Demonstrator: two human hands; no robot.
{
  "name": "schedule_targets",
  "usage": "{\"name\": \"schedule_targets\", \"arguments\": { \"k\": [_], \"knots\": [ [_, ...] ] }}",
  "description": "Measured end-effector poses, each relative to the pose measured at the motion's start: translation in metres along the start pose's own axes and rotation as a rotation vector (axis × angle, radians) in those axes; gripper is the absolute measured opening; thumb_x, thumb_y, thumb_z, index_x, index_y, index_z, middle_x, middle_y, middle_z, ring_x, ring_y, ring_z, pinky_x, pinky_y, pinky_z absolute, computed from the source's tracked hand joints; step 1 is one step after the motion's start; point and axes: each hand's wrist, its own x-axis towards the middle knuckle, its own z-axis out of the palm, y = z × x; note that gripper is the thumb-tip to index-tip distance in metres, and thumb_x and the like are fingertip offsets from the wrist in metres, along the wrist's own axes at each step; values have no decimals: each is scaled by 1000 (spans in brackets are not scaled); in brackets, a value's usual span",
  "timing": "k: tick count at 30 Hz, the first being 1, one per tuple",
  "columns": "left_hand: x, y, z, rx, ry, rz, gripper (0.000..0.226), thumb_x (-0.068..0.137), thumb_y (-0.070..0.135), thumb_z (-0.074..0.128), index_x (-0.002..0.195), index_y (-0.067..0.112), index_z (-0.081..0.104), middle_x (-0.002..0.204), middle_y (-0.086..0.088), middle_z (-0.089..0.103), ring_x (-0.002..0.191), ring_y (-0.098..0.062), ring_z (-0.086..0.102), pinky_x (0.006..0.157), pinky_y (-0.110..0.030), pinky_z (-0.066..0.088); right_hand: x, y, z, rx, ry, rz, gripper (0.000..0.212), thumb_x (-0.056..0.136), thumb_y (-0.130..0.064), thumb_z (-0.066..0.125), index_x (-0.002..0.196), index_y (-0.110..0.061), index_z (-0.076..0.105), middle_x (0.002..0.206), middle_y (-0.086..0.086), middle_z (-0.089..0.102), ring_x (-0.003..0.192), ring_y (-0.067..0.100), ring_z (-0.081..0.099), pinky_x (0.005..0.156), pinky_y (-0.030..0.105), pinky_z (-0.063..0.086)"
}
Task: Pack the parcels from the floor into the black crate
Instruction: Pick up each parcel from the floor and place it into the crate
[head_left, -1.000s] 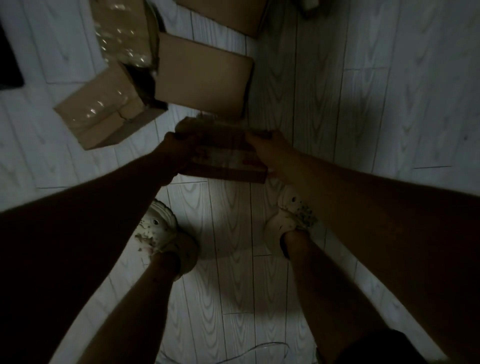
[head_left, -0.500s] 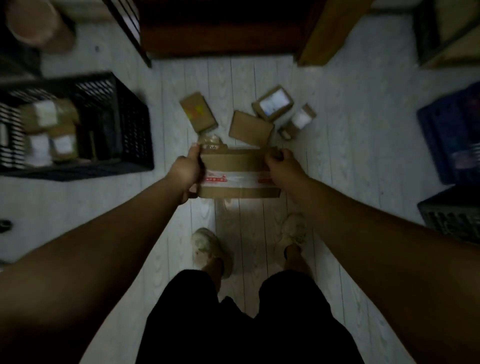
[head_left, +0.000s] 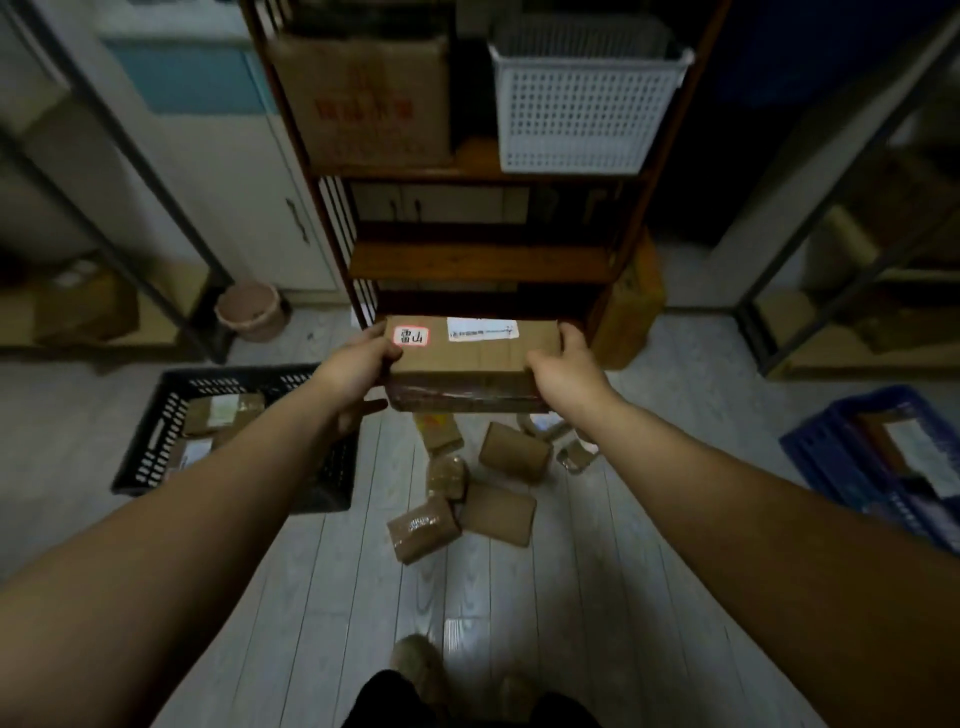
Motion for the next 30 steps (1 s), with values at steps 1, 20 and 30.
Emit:
{"name": "schedule_targets", "arguments": {
  "k": [1,20,30],
  "knots": [
    [-9,9,-1,-11,24,28,42,92,20,47,132,34,46,113,-3,60,101,-19,56,90,-43,46,-5,-10,-6,-23,17,-15,71,90,-20,56,149,-30,19,144,4,39,126,25,45,96,37,44],
    [-93,89,-192,-247,182,474,42,89,15,59,125,27,41,125,-3,54,102,-21,63,90,-44,54,-106,-190,80,-73,87,-619,76,82,-13,71,145,-25,31,143,1,30,127,16,40,96,20,33],
    [-83,101,-324,-199,191,538,41,89,12,58,126,21,44,120,-3,55,97,-19,64,77,-34,55,-122,-251,181,-316,52,-690,79,81,-34,72,145,-29,27,149,-2,14,136,23,31,107,28,32]
  ]
}}
